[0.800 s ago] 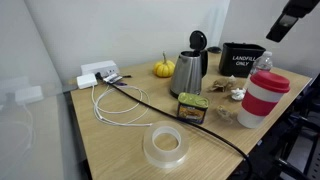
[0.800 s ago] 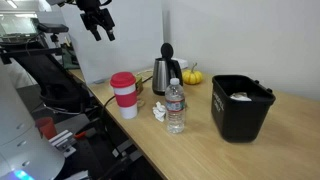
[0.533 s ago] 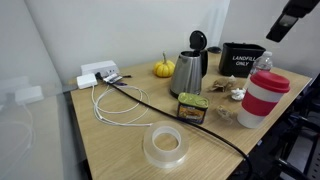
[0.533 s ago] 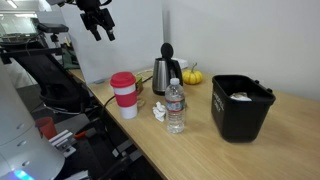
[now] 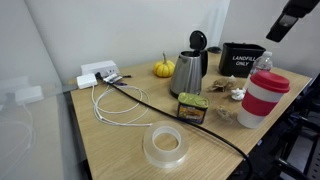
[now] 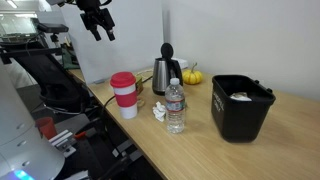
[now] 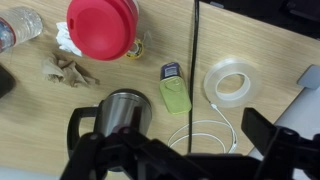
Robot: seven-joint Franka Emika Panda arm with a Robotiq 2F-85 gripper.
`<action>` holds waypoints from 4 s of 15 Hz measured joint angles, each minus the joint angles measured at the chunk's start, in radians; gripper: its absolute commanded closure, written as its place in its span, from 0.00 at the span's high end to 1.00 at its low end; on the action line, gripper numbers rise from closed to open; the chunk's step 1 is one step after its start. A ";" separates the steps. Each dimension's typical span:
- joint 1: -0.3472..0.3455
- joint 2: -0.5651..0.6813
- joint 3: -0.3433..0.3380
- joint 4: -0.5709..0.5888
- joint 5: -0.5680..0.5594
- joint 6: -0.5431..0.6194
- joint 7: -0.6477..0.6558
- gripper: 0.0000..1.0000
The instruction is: Move the can to the right of the bottle of water
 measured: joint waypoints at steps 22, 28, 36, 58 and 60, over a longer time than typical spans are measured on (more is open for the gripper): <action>-0.008 0.569 0.048 0.219 -0.296 0.211 -0.057 1.00; -0.021 0.628 0.010 0.211 -0.319 0.248 -0.053 1.00; -0.029 0.846 -0.056 0.205 -0.273 0.554 -0.173 1.00; 0.011 0.861 -0.116 0.188 -0.555 0.618 -0.127 1.00; 0.010 0.866 -0.145 0.188 -0.624 0.617 -0.108 1.00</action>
